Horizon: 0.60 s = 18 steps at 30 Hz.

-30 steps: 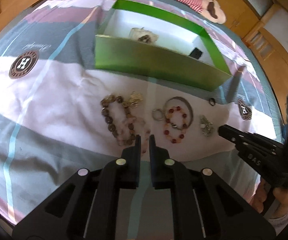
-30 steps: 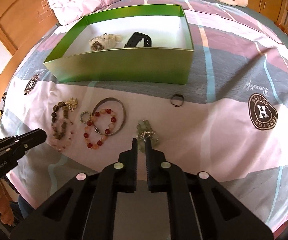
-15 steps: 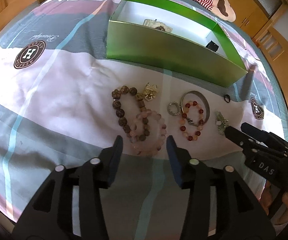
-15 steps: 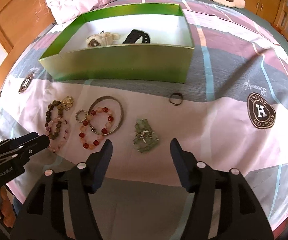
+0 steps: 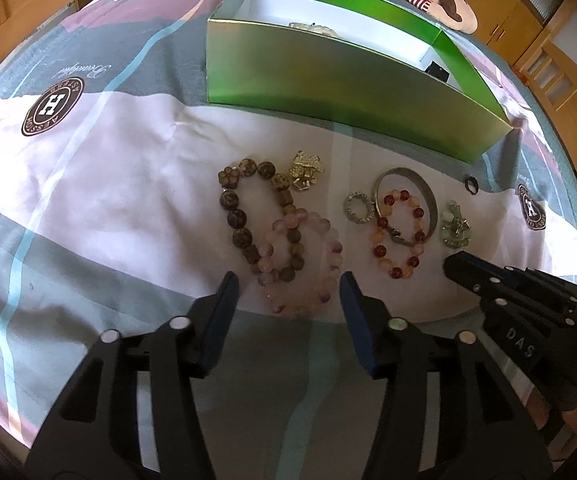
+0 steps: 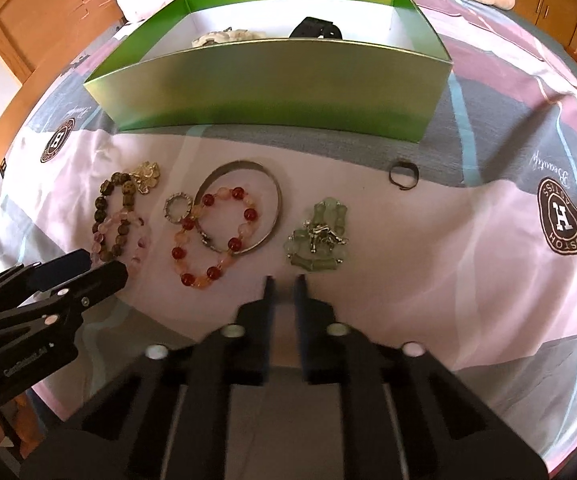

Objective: Organize jewelry

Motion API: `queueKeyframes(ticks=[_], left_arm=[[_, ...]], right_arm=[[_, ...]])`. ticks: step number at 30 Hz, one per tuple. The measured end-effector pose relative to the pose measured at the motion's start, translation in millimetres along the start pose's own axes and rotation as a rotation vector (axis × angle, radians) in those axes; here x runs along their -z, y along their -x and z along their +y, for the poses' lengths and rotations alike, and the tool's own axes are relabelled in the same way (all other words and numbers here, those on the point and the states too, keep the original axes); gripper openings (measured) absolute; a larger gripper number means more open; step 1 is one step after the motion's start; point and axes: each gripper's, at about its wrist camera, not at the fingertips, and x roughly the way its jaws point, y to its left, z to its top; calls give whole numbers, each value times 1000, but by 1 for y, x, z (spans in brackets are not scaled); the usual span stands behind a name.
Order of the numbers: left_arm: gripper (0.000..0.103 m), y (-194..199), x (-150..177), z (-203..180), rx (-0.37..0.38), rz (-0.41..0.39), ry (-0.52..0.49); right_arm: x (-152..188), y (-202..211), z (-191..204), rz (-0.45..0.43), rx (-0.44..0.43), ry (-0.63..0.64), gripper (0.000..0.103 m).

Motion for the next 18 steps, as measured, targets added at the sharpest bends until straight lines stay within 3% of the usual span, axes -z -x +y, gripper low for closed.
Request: queueKeyframes(ticks=[1,3,15,18], left_arm=[[24,0,0,-1,4,1,-1],[11,1,1,0,21,8,3],[11,38,-1,-2,25,-84,-3],[16,40,-2,14,13,-88,37]], right_arm=[[1,1,0,-3,-4,-2,4],[2,6,-1,-11,-11,-5,3],[-3,41,-11,-93,-8,-29,3],[-4,44,-16,-98,11,-51,18]])
